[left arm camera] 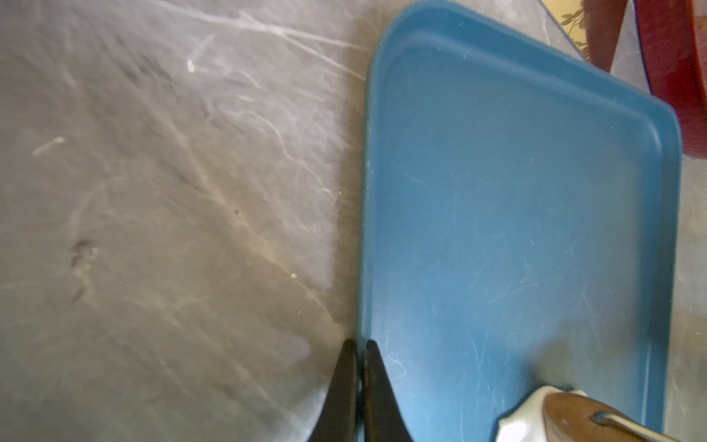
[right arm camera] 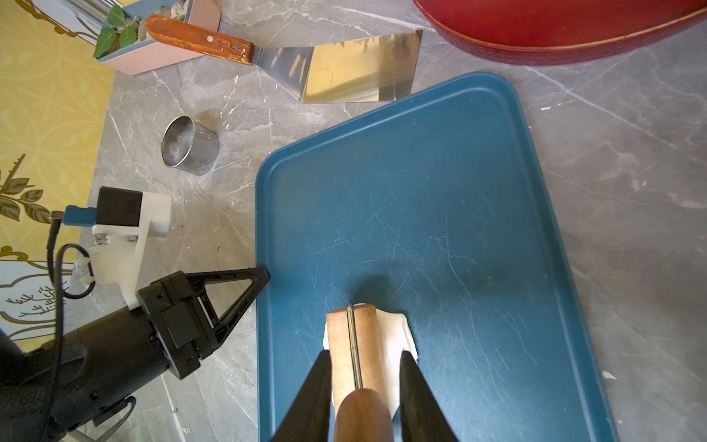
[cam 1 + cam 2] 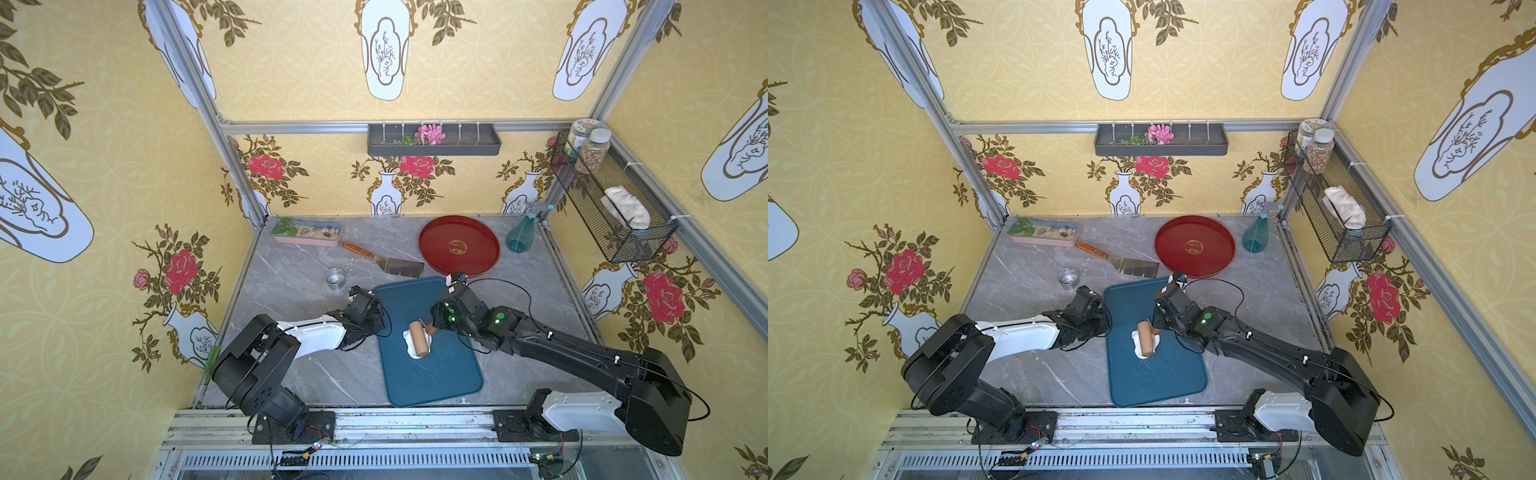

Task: Roll out the dumpling wrappers from the dough
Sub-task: Flatten out the dough on the work surface.

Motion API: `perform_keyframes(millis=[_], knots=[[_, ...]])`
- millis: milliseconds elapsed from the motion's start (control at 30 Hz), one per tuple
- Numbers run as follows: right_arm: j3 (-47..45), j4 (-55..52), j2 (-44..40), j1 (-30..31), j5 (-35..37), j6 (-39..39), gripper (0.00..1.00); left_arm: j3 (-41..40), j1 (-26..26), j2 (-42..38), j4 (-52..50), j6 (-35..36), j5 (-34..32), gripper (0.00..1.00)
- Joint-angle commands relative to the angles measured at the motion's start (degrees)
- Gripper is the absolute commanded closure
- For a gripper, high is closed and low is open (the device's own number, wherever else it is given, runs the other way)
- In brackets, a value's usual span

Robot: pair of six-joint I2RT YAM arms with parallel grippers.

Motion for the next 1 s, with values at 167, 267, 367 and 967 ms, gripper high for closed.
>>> perform_keyframes(millis=[167, 267, 367, 967], knots=[[-1.92, -6.24, 0.23, 1.55, 0.43, 2.29, 1.00, -0.45, 0.01, 0.77, -2.81, -0.25, 0.09, 1.00], [-1.55, -7.24, 1.71, 1.83, 0.26, 2.33, 1.00, -0.44, 0.01, 0.74, -2.92, -0.33, -0.03, 1.00], [-1.08, -7.34, 3.12, 2.42, -0.20, 2.39, 1.00, -0.44, 0.01, 0.60, -2.87, -0.42, 0.05, 1.00], [1.66, -7.62, 6.81, 6.19, 0.31, 2.69, 1.00, -0.26, 0.01, 0.97, -3.02, -0.25, -0.13, 1.00]])
